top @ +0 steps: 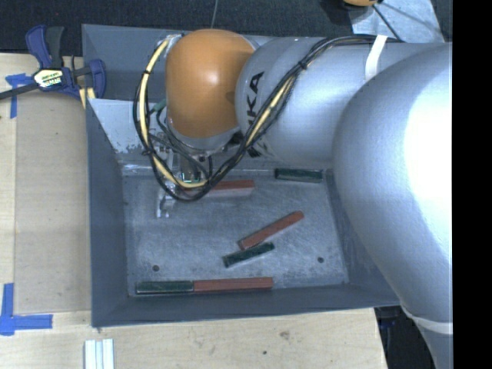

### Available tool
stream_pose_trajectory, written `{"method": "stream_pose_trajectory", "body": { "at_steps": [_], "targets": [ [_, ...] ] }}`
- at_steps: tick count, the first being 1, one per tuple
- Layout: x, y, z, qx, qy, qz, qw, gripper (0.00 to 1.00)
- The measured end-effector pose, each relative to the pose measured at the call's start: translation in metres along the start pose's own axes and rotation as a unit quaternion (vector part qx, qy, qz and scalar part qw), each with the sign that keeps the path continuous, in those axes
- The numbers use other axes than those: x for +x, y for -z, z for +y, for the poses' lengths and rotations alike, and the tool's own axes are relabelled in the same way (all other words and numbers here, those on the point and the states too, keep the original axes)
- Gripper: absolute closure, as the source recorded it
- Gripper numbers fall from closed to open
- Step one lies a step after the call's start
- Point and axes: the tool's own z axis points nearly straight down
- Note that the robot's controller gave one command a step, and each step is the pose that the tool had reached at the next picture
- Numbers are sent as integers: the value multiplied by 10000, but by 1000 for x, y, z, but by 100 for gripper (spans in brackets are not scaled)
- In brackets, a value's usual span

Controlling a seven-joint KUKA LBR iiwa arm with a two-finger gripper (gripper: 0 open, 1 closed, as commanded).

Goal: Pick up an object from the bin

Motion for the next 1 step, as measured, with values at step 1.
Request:
{"method": "stream_pose_trajectory", "body": {
  "at_steps": [1],
  "targets": [
    [-2,5,-1,-9,-15,-40,10000,0]
  ]
}}
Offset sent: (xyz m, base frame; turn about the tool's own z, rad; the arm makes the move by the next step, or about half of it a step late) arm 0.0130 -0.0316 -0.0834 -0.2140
